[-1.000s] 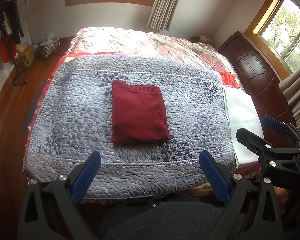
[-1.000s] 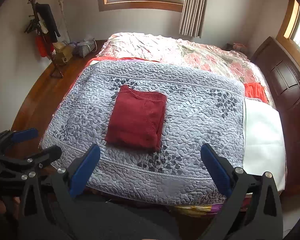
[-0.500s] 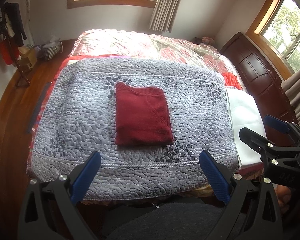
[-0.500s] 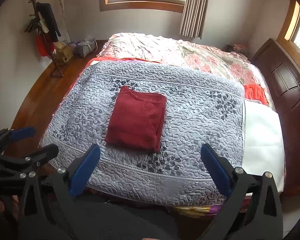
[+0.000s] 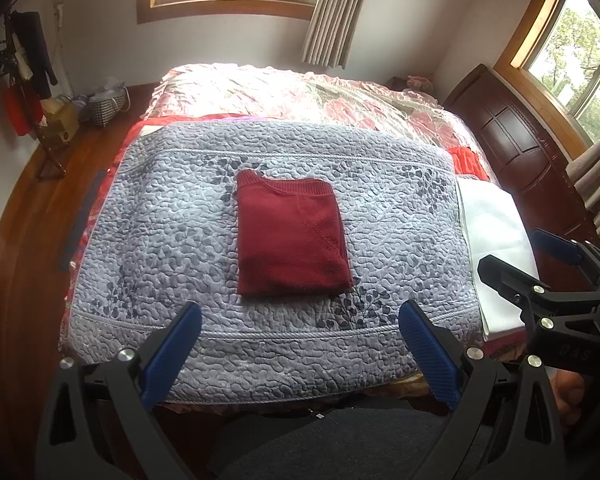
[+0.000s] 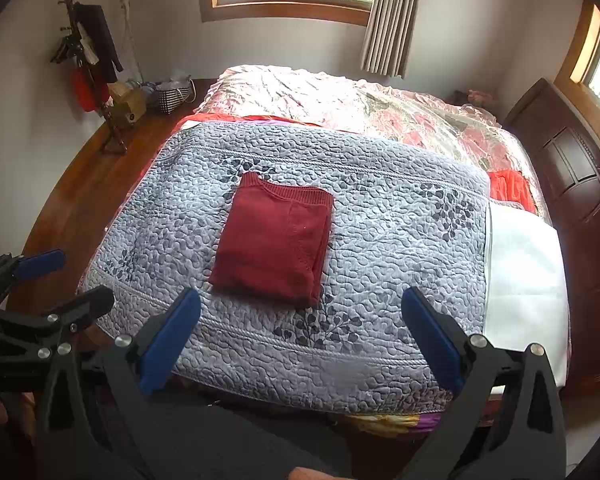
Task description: Fold small clothes
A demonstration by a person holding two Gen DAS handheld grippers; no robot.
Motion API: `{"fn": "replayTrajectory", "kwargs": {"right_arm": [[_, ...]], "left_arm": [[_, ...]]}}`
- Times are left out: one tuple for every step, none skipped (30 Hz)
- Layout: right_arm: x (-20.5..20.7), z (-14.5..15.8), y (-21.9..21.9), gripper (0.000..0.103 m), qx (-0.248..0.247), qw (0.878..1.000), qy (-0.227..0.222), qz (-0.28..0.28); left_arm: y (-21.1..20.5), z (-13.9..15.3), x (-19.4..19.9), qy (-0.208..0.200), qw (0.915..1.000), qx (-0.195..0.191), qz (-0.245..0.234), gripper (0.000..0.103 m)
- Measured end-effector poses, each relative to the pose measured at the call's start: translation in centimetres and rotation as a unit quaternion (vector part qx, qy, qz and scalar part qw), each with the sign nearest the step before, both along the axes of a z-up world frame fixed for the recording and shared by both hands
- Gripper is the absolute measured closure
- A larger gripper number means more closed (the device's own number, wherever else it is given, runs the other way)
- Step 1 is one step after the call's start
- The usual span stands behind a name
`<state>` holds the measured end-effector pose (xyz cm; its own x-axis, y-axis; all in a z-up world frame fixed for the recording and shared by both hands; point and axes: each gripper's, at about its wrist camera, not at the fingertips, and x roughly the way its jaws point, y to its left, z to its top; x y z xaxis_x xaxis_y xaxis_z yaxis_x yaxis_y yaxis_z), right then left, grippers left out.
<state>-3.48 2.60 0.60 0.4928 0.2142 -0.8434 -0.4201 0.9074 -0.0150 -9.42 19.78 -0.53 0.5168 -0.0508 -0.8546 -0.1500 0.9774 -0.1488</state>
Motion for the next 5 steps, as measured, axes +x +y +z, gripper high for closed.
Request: {"fn": "replayTrajectory", "kwargs": {"right_arm": [[-0.04, -0.02, -0.03, 0.003, 0.0, 1.0, 0.0, 0.0], [-0.03, -0.05, -0.02, 0.003, 0.001, 1.0, 0.002, 0.0], [0.03, -0.09, -0.01, 0.003, 0.001, 1.0, 0.003, 0.0], [0.05, -0.13, 0.04, 0.003, 0.0, 1.0, 0.003, 0.0], [0.06, -0.13, 0.1, 0.003, -0.001, 1.0, 0.004, 0.001]], "left_arm": [[0.02, 0.01, -0.01, -0.001, 1.0, 0.0, 0.0, 0.004], [0.06, -0.01, 0.02, -0.001, 1.0, 0.0, 0.001, 0.004], [0.11, -0.04, 0.03, -0.001, 1.0, 0.0, 0.001, 0.004], [0.18, -0.06, 0.06, -0.001, 1.0, 0.0, 0.002, 0.004], [0.23, -0.09, 0.05, -0.001, 1.0, 0.0, 0.003, 0.004]]}}
